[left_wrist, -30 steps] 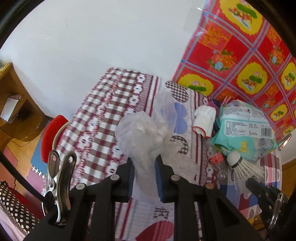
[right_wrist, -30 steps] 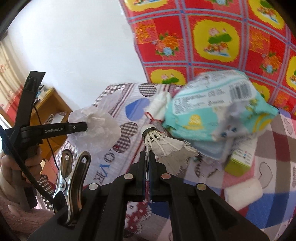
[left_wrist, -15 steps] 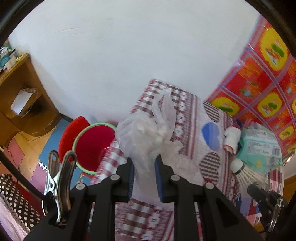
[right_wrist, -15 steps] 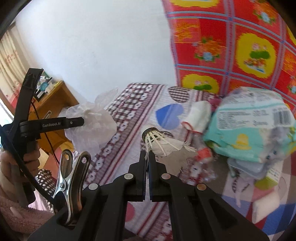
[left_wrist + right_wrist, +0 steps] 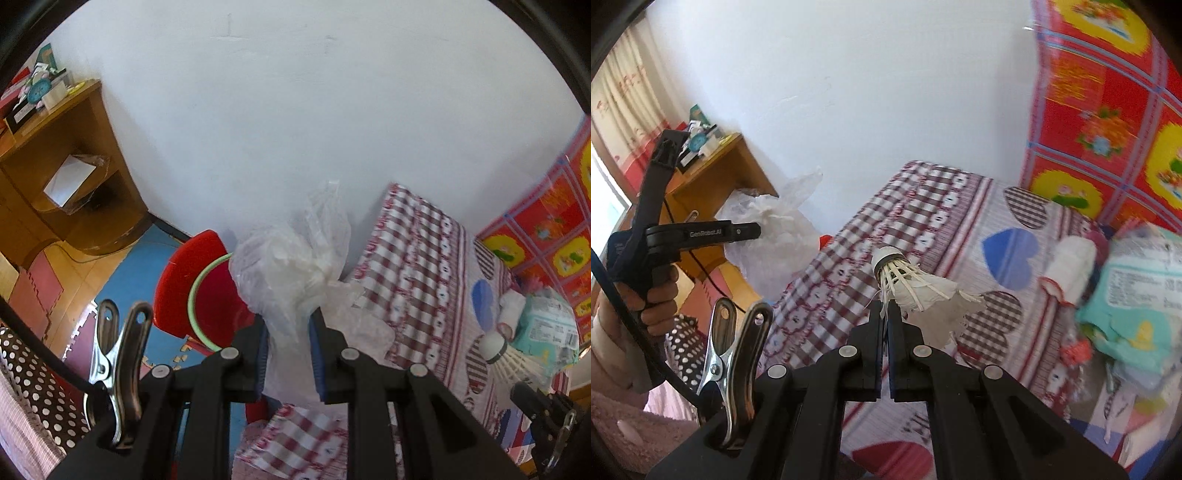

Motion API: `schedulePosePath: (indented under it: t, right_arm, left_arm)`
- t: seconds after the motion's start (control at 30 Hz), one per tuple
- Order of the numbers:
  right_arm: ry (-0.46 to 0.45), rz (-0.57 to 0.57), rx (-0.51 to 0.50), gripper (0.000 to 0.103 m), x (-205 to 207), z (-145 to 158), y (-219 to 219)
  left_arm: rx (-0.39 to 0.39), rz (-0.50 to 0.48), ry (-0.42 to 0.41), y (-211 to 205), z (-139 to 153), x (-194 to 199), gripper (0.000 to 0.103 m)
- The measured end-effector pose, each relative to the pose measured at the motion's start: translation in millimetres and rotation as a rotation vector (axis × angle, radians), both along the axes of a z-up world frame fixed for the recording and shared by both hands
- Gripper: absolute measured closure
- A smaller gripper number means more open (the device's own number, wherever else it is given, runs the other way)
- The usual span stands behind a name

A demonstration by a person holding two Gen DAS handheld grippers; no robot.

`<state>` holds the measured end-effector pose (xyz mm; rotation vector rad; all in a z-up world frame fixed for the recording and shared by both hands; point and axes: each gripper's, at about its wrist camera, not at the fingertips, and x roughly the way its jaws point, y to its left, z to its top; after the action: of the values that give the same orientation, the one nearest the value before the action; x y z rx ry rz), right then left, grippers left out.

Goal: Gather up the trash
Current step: 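Carry the bag into the red bucket and open the left tool while the right tool carries the shuttlecock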

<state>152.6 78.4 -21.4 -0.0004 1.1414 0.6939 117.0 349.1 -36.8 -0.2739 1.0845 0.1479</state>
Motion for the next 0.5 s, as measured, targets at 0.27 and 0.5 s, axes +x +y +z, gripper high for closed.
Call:
schedulePosePath:
  t: [0.27, 0.5]
  right_arm:
    - [-0.009, 0.044, -0.005, 0.100, 5, 1, 39]
    - [-0.019, 0.075, -0.021, 0.100, 7, 3, 69]
  left_arm:
    - [0.010, 0.012, 0.032, 32, -24, 11, 0.082]
    - [0.009, 0.009, 0.054, 53, -59, 25, 0.082]
